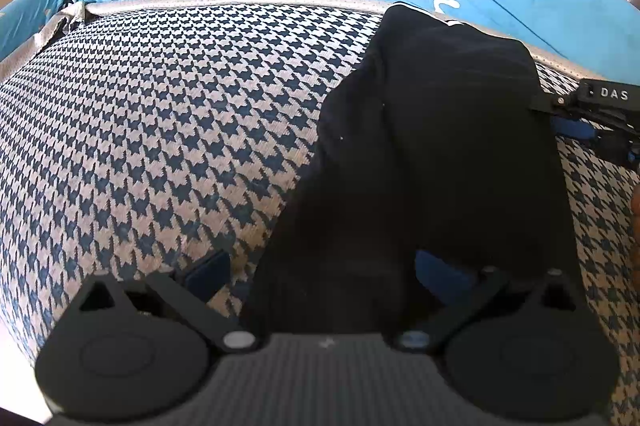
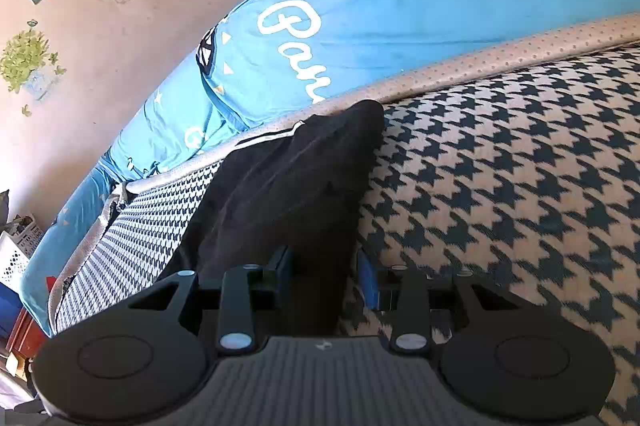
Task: Fold clothes
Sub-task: 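Press the right gripper down along the folded shirt's edge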
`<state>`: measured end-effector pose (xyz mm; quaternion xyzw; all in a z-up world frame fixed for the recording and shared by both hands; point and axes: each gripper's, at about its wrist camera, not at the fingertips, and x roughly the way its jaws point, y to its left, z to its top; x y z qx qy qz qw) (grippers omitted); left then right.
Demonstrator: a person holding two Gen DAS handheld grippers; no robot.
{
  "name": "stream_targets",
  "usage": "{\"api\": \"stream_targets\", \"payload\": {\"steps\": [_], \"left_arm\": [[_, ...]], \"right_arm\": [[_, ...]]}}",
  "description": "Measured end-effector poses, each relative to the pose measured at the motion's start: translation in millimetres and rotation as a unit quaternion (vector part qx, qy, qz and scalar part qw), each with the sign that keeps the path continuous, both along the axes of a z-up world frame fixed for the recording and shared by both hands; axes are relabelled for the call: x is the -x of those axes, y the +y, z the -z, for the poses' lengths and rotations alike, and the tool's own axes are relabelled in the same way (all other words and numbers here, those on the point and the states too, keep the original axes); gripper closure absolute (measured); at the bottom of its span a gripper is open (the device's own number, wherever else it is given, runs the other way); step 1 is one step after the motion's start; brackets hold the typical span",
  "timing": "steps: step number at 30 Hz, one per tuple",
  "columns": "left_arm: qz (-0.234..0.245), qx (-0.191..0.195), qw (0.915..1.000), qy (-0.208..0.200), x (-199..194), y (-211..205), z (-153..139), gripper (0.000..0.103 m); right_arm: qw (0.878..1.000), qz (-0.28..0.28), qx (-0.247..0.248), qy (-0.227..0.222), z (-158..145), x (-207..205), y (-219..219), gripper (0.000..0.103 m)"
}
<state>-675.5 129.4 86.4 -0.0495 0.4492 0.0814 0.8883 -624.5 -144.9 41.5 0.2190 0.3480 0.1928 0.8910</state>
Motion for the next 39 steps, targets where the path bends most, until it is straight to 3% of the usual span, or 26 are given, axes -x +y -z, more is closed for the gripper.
{"api": "stream_targets", "payload": {"steps": [4, 6, 9, 14, 20, 23, 27, 39], "left_arm": [[0.0, -0.001, 1.0, 0.0, -0.6, -0.9, 0.9, 0.0], [0.002, -0.002, 1.0, 0.0, -0.7, -2.2, 1.1, 0.0], [0.005, -0.002, 1.0, -0.002, -0.4, -3.8, 0.3, 0.0], [0.014, -0.008, 0.9999, -0.002, -0.3, -6.4, 0.4, 0.0], [0.015, -0.029, 0.9995, 0.001, -0.3, -9.4, 2.5, 0.0], [0.012, -0.026, 0.9996, 0.0, 0.6, -7.3, 2.0, 0.0], [0.005, -0.02, 0.9998, 0.002, 0.9, -5.0, 1.9, 0.0], [0.008, -0.022, 0.9997, 0.0, -1.9, -7.9, 2.9, 0.0]], "right_arm": [[1.0, -0.001, -0.006, -0.005, 2.6, -6.5, 3.3, 0.068], [1.0, 0.004, -0.006, -0.005, 3.9, -8.9, 4.6, 0.08], [1.0, 0.023, -0.01, 0.005, 4.1, -10.6, 3.1, 0.09], [0.998, 0.056, 0.01, -0.006, -10.0, -6.3, 0.4, 0.093], [0.998, 0.054, 0.028, 0.012, -3.9, -6.8, -0.6, 0.092], [0.998, 0.053, -0.013, 0.022, -4.2, -10.3, -11.8, 0.087], [0.997, 0.069, -0.036, -0.005, -12.7, -12.1, -28.0, 0.079], [0.996, 0.061, -0.068, 0.007, -4.1, -43.6, -34.0, 0.078]]}}
